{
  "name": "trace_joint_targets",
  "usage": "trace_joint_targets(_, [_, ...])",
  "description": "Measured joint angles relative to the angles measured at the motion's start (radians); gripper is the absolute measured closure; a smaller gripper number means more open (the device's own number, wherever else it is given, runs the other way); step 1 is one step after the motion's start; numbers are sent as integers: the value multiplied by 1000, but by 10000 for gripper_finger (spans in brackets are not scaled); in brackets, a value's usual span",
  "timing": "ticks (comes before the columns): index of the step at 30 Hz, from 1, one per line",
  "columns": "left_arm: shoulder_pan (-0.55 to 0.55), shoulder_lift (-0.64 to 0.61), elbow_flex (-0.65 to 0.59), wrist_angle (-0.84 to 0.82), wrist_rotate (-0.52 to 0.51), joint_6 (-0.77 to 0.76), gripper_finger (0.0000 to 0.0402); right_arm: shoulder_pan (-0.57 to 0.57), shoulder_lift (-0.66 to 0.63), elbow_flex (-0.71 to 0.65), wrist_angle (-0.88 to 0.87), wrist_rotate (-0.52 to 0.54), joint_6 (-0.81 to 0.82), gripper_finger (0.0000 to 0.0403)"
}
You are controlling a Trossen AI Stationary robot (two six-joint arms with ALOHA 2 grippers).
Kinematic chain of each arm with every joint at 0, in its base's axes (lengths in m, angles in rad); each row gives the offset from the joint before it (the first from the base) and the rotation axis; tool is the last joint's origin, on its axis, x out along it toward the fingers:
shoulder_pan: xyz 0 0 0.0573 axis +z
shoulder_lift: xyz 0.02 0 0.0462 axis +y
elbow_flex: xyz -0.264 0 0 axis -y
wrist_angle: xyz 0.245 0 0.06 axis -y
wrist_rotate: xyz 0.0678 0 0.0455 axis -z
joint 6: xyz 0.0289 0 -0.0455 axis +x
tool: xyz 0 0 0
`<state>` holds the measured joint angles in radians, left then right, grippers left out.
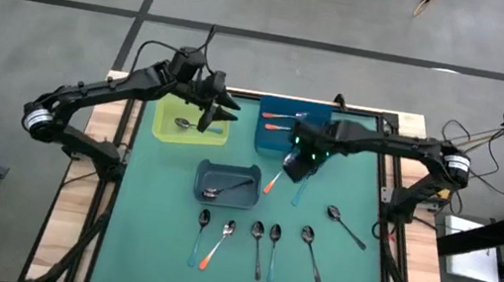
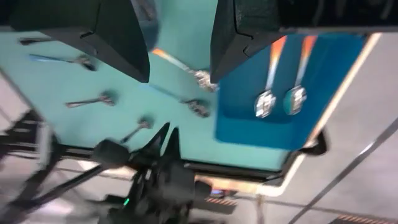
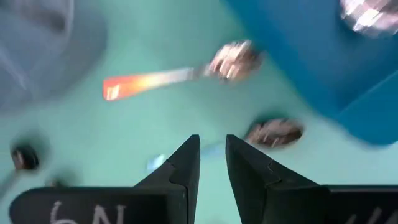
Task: Sort silverware by color (type)
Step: Put the black spoon into the gray bin
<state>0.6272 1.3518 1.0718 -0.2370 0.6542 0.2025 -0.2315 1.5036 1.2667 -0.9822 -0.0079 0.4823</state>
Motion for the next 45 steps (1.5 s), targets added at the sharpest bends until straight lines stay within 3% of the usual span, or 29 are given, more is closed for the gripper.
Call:
trace_joint_targets(15, [-32, -18, -1, 21, 18, 7, 251, 368, -59, -290, -21, -138, 327, 335])
trace_joint_targets(29, [-32, -18, -1, 39, 17, -3, 251, 472, -327, -562, -3, -149, 673, 321])
trace_joint_targets(38, [-32, -18, -1, 55, 9, -3, 251, 472, -312, -618, 8, -136, 605, 246])
trace_joint_targets(45, [-32, -18, -1, 60, 9, -3, 251, 476, -250, -624, 88, -93, 547, 244])
